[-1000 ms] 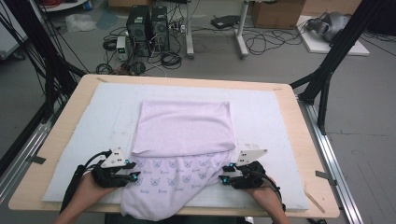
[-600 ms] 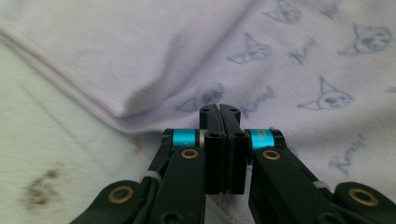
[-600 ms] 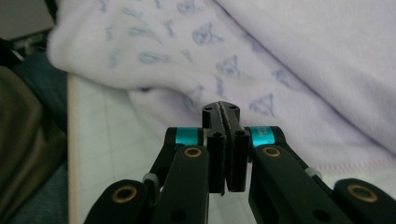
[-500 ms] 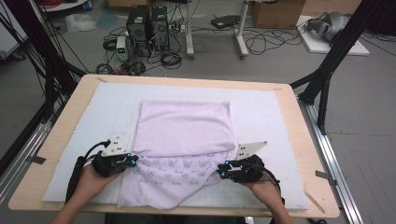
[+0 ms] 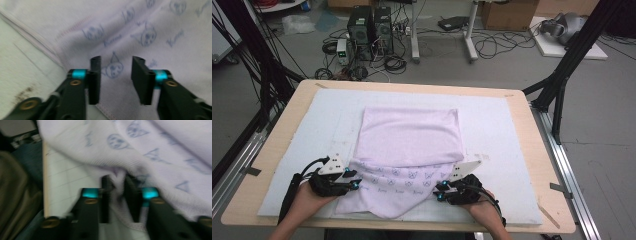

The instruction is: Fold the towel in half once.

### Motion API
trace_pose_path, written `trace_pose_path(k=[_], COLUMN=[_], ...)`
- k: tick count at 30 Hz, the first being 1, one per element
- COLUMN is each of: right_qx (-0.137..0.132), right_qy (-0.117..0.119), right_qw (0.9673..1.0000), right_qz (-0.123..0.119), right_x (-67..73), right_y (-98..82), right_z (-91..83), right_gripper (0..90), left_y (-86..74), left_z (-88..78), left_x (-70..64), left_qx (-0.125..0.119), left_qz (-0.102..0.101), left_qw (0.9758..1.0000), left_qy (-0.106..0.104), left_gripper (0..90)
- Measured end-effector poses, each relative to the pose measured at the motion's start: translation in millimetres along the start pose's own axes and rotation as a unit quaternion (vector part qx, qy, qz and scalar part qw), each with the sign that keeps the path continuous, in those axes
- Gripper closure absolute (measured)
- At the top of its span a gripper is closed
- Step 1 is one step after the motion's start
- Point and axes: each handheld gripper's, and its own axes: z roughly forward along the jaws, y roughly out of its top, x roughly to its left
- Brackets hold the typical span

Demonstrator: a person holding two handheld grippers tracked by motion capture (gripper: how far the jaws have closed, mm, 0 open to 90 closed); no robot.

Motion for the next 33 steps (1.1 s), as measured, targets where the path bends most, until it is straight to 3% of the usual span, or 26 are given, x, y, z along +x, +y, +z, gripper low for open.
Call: trace_pose_path(k=[1, 3, 4, 9, 13, 16, 21, 23, 27, 31, 33], right_qx=[0.000, 0.001, -0.004, -0.030, -0.031, -0.002, 0.057, 0.033, 0.017, -0.026, -0.032], right_qy=[0.012, 0.015, 0.018, 0.009, -0.024, -0.052, -0.050, -0.039, -0.056, -0.067, -0.069], right_qw=[0.9999, 0.9998, 0.9997, 0.9992, 0.9991, 0.9986, 0.9957, 0.9965, 0.9966, 0.9969, 0.9970], right_qz=[-0.008, -0.012, -0.013, -0.023, -0.013, 0.010, 0.054, 0.067, 0.057, 0.032, 0.017], right_x=[-0.5, -0.6, -0.3, -2.0, -22.0, -48.9, -84.1, -89.0, -80.0, -59.3, -47.5], right_y=[0.0, 1.6, 2.5, 15.7, 33.8, 42.7, 34.8, 30.9, 31.8, 32.2, 29.5], right_z=[0.2, -4.3, -8.0, -36.7, -49.7, -39.9, -1.1, 0.2, -15.4, -36.9, -42.0], right_gripper=[83.3, 85.1, 85.4, 85.5, 85.1, 84.8, 84.1, 82.8, 74.2, 69.4, 69.1], left_y=[-1.9, -1.7, -0.6, 6.7, 11.7, 16.7, 20.6, 20.9, 19.3, 14.2, 10.0], left_z=[-0.1, -0.3, 0.1, 5.0, 12.6, 17.7, 20.6, 16.0, 2.8, -13.4, -18.3], left_x=[0.4, 0.7, 0.6, 8.0, 17.8, 22.9, 30.4, 30.3, 28.1, 21.1, 15.7], left_qx=[-0.011, -0.011, -0.009, -0.003, -0.005, -0.004, -0.010, -0.017, -0.034, -0.051, -0.053], left_qz=[-0.003, -0.003, -0.002, -0.004, -0.017, -0.019, -0.031, -0.032, -0.035, -0.033, -0.030], left_qw=[0.9999, 0.9999, 1.0000, 0.9998, 0.9992, 0.9988, 0.9985, 0.9985, 0.9980, 0.9977, 0.9979], left_qy=[-0.003, 0.001, 0.003, 0.019, 0.035, 0.045, 0.044, 0.041, 0.039, 0.029, 0.022], left_gripper=[71.0, 85.2, 86.9, 87.6, 87.5, 87.5, 86.2, 80.8, 70.1, 67.3, 67.1])
